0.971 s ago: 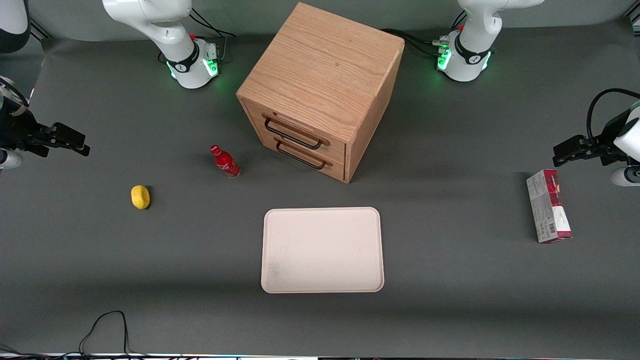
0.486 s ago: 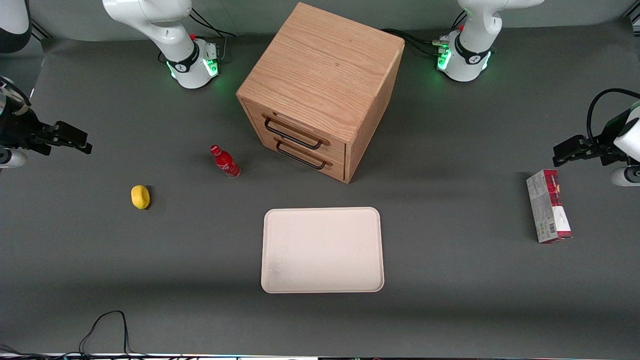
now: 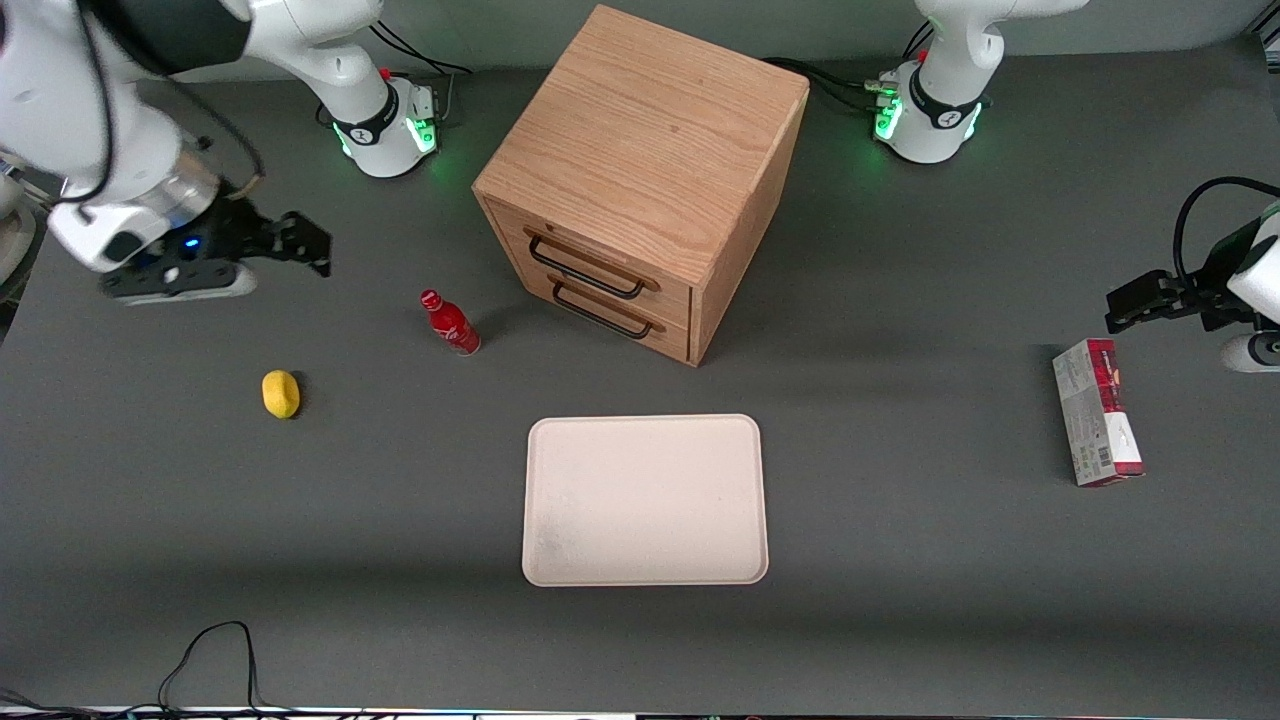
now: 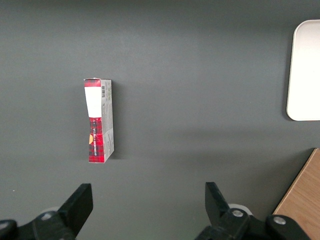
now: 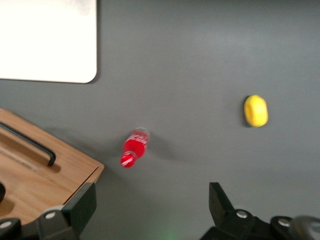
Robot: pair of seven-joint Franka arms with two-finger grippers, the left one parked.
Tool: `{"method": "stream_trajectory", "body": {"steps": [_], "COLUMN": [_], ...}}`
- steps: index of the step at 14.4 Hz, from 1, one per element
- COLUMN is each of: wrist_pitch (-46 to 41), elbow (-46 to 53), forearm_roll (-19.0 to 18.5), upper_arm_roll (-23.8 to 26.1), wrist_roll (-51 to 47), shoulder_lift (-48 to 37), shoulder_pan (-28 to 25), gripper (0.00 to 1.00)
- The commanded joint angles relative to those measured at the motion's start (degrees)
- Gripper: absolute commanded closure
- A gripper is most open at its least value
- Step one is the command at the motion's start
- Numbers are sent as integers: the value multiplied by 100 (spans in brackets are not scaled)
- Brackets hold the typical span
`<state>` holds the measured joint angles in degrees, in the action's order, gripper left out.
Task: Place coke bottle on tray
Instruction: 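Move the open right gripper over the red Coca-Cola bottle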
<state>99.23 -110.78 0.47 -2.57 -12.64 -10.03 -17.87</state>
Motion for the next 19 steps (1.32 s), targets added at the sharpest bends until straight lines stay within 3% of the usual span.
{"method": "stream_trajectory", "body": {"steps": [1,7,13,19], "wrist_pitch": [578,711,957,2194], "elbow": [-1225,-1570,-2026,-2535], "forearm_roll": [24,15,-55,-64], "upper_arm_roll": [-51,-51,-104,-121], "wrist_roll": [-633,-608,-652,-678], "shoulder_lift": [-886,-931,-835,-290], "shoulder_pan": [-532,-1043,-1000,-956], "gripper": [0,0,0,0]}}
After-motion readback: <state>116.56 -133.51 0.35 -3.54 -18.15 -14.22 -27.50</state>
